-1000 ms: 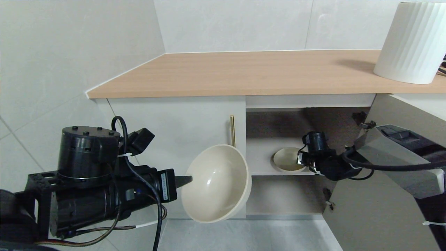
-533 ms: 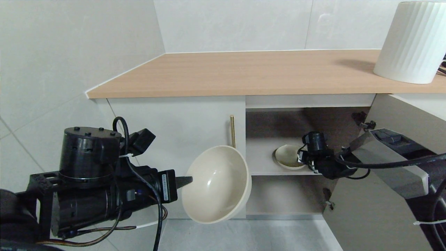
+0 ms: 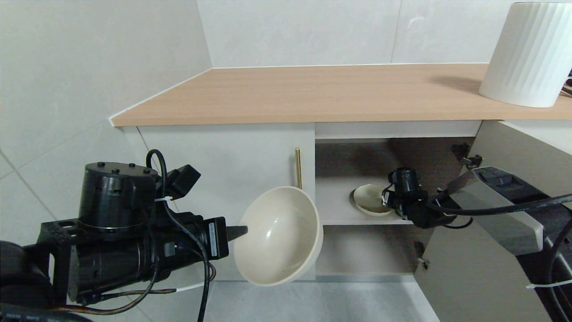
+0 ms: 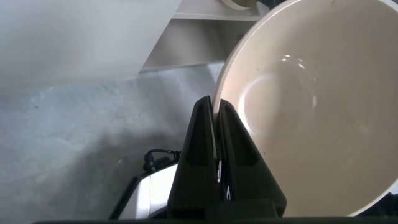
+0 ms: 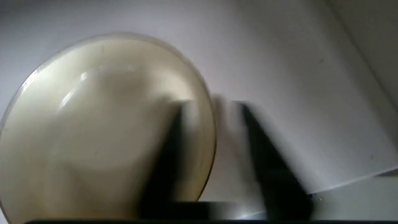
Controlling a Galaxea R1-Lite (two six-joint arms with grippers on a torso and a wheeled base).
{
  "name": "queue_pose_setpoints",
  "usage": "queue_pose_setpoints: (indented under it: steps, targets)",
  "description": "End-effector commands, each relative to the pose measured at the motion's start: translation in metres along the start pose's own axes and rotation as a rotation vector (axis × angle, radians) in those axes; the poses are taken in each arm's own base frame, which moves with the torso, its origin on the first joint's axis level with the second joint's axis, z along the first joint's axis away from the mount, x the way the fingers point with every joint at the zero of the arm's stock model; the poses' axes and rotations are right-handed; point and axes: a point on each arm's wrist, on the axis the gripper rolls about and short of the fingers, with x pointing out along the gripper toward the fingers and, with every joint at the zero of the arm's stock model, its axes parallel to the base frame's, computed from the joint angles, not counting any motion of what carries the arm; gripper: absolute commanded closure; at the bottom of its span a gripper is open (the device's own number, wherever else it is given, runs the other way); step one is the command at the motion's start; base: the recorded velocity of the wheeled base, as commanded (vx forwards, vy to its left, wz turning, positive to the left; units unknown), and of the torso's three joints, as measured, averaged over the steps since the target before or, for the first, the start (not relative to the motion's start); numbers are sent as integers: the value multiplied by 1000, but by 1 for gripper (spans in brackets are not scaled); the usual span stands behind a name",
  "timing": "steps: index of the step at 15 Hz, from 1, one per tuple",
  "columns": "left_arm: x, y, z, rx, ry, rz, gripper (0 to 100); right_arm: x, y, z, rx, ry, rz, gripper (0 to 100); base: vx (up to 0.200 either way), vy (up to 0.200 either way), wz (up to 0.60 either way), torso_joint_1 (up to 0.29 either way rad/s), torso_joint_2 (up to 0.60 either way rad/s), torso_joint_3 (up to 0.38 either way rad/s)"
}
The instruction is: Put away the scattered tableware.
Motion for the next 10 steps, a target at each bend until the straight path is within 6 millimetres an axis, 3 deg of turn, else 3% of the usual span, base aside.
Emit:
queue_pose_setpoints:
  steps: [1, 4, 6, 7, 8, 10]
  targets:
    - [2, 0, 0, 0, 3, 1, 100, 0, -1, 2, 6, -6, -1, 0, 0, 0, 0, 0, 0, 0]
    - [14, 2, 0, 12, 28, 13, 100, -31, -4, 27, 52, -20, 7, 0, 0, 0, 0, 0, 0, 0]
    - [37, 10, -5, 71, 85, 57, 100, -92, 2, 43, 24, 9, 111, 0, 0, 0, 0, 0, 0, 0]
    - [41, 11, -7, 85, 96, 68, 100, -108, 5, 47, 18, 18, 155, 0, 0, 0, 0, 0, 0, 0]
    - [54, 15, -11, 105, 123, 92, 100, -154, 14, 52, -21, 58, 244, 0, 0, 0, 0, 0, 0, 0]
    - [66, 20, -17, 101, 160, 108, 100, -211, 21, 55, -77, 99, 317, 0, 0, 0, 0, 0, 0, 0]
